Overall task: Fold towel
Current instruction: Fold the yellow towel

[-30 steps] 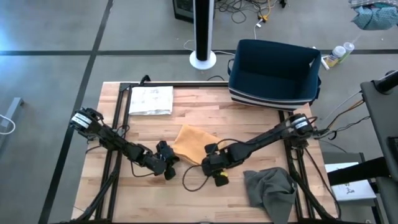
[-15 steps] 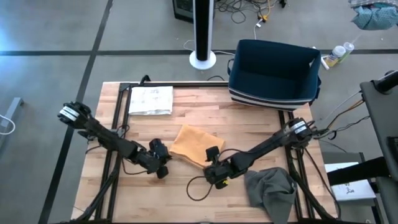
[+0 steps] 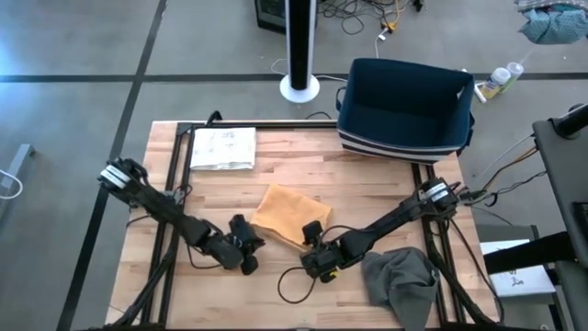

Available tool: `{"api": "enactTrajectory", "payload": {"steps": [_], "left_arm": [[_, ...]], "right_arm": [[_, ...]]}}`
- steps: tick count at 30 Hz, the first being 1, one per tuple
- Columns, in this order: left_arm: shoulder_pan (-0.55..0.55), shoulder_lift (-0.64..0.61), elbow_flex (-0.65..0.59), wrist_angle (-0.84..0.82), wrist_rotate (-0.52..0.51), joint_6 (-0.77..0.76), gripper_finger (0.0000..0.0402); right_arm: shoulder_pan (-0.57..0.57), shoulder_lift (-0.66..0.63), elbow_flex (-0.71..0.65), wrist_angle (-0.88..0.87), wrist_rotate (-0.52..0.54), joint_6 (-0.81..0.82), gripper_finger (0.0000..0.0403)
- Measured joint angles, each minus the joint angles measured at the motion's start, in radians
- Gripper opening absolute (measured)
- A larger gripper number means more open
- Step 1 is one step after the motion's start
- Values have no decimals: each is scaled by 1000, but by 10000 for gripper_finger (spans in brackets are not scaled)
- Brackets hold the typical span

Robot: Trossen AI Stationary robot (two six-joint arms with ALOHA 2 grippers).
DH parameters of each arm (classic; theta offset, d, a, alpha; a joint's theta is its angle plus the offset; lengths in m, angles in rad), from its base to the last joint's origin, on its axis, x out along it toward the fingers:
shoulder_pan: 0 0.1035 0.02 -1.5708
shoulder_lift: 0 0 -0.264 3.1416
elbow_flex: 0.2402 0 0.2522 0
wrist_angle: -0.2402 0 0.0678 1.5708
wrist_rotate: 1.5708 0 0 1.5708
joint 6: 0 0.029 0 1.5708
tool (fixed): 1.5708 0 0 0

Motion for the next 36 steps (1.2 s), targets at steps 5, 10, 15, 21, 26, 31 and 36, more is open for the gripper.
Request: {"api": "enactTrajectory", "payload": {"steps": [5, 10, 15, 21, 26, 31, 36], "left_arm": [[-3, 76, 26, 2, 40, -40, 37], [-7, 97, 27, 25, 46, -57, 37], [-7, 111, 26, 69, 57, -53, 37], [-7, 141, 33, 119, 58, -36, 37], [-4, 175, 57, 135, 44, -30, 37], [-2, 194, 82, 134, 41, -16, 37], [0, 197, 93, 143, 29, 18, 37]], "right_arm": [[-3, 0, 15, -16, 9, 4, 203], [-5, 0, 36, -35, 17, 6, 170], [-5, 0, 75, -110, 15, 32, 144], [-5, 0, 100, -137, -16, 36, 124], [-11, 0, 106, -150, -20, 40, 101], [-33, -1, 106, -164, -20, 43, 56], [-45, -6, 106, -194, -18, 29, 8]]}}
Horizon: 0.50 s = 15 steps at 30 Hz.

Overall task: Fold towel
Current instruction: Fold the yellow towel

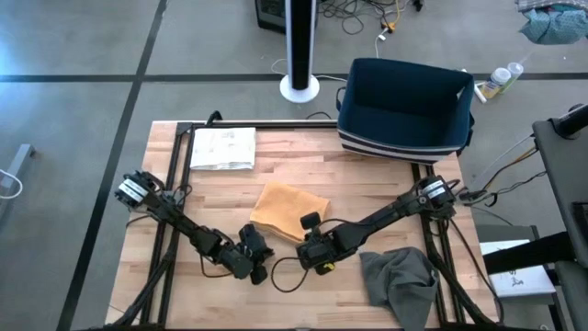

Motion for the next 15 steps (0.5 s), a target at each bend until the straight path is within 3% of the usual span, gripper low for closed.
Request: {"api": "enactTrajectory", "payload": {"steps": [8, 15], "left_arm": [[40, 10, 6, 164, -12, 125, 37], [109, 112, 30, 269, -37, 183, 37]], "right_arm": [[-4, -52, 0, -49, 84, -63, 4], [-34, -73, 0, -84, 164, -120, 4]]}}
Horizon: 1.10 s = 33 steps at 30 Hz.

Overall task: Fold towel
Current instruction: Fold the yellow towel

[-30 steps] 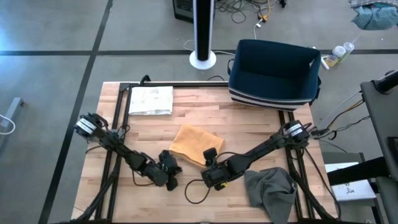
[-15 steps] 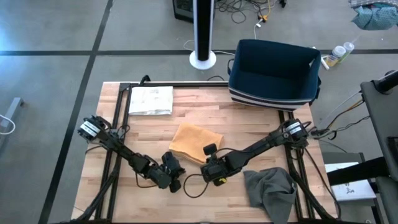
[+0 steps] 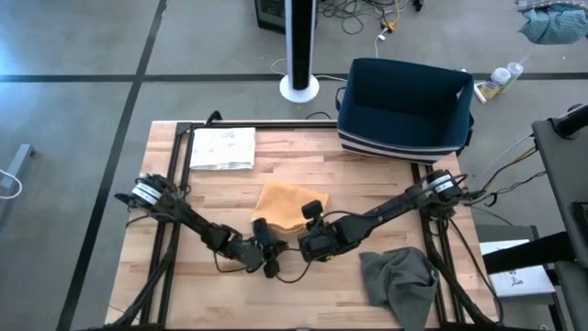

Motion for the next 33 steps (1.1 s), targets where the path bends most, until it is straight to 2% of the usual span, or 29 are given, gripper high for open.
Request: {"api": "enactTrajectory", "payload": {"steps": [3, 7, 12, 14, 16, 19, 24, 30, 33], "left_arm": [[22, 31, 36, 6, -5, 24, 37], [31, 42, 78, 4, -21, 92, 37], [33, 39, 124, 29, -150, 185, 37], [46, 45, 135, 60, -171, 225, 38], [69, 67, 141, 107, -142, 253, 38], [109, 133, 167, 167, -44, 269, 38], [132, 212, 232, 110, -27, 234, 38], [121, 172, 213, -65, -22, 151, 38], [118, 140, 178, -89, -25, 136, 38]], "right_arm": [[-9, 0, 0, -12, 10, -41, 4], [-15, -6, -1, -22, 76, -101, 3], [-23, -20, -1, -19, 78, -95, 3], [-23, -20, -1, -15, 77, -89, 3], [-24, -20, -1, -15, 77, -74, 3], [-28, -20, -1, -18, 75, -31, 3], [-34, -20, -1, -32, 15, 11, 3], [-34, -20, -33, -76, -29, 16, 3], [-33, -20, -52, -65, -85, 23, 3]]}}
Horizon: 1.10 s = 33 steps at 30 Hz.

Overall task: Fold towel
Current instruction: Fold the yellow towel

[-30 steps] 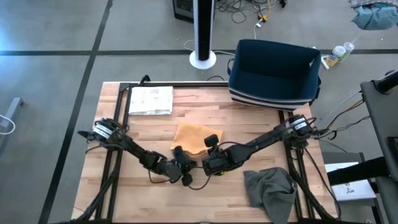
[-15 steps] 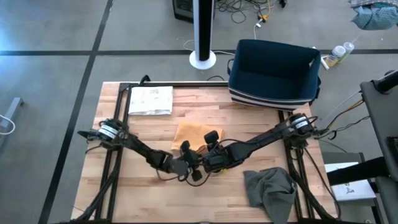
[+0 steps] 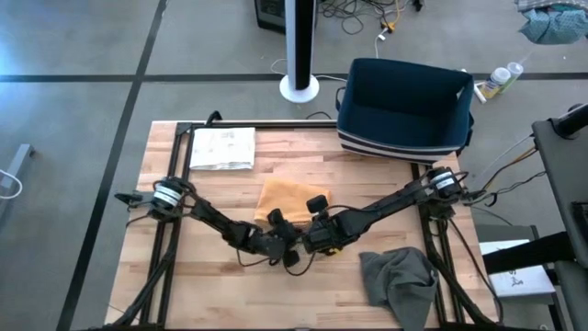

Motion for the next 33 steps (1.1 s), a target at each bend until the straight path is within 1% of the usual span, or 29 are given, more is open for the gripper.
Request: {"api": "enactTrajectory", "payload": {"steps": [2, 7, 10, 14, 15, 18, 19, 23, 28, 31, 33], "left_arm": [[0, -16, -22, 3, -3, -14, 38], [0, -29, -45, 44, -2, -20, 38], [-3, -32, -44, 61, 28, -10, 38], [-21, -46, -41, 64, 58, -2, 38], [-27, -54, -41, 56, 65, -2, 38], [-51, -78, -42, 15, 84, -9, 38], [-59, -81, -42, 4, 84, -13, 38], [-79, -91, -42, -22, 101, -27, 38], [-85, -118, -52, -134, 85, -59, 38], [-83, -134, -84, -133, 68, -84, 38], [-83, -144, -106, -130, 50, -107, 38]], "right_arm": [[8, 0, -9, 24, -26, 20, 3], [22, 0, -12, 87, -33, 46, 3], [24, 0, -8, 110, -70, 57, 3], [25, 3, -17, 108, -84, 59, 3], [26, 4, -21, 106, -113, 57, 3], [27, 5, -39, 148, -257, 69, 3], [30, 5, -46, 172, -280, 73, 3], [41, 5, -63, 216, -284, 70, 3], [39, 5, -65, 215, -282, 74, 3], [39, 5, -64, 215, -275, 83, 3], [39, 5, -56, 207, -248, 90, 3]]}}
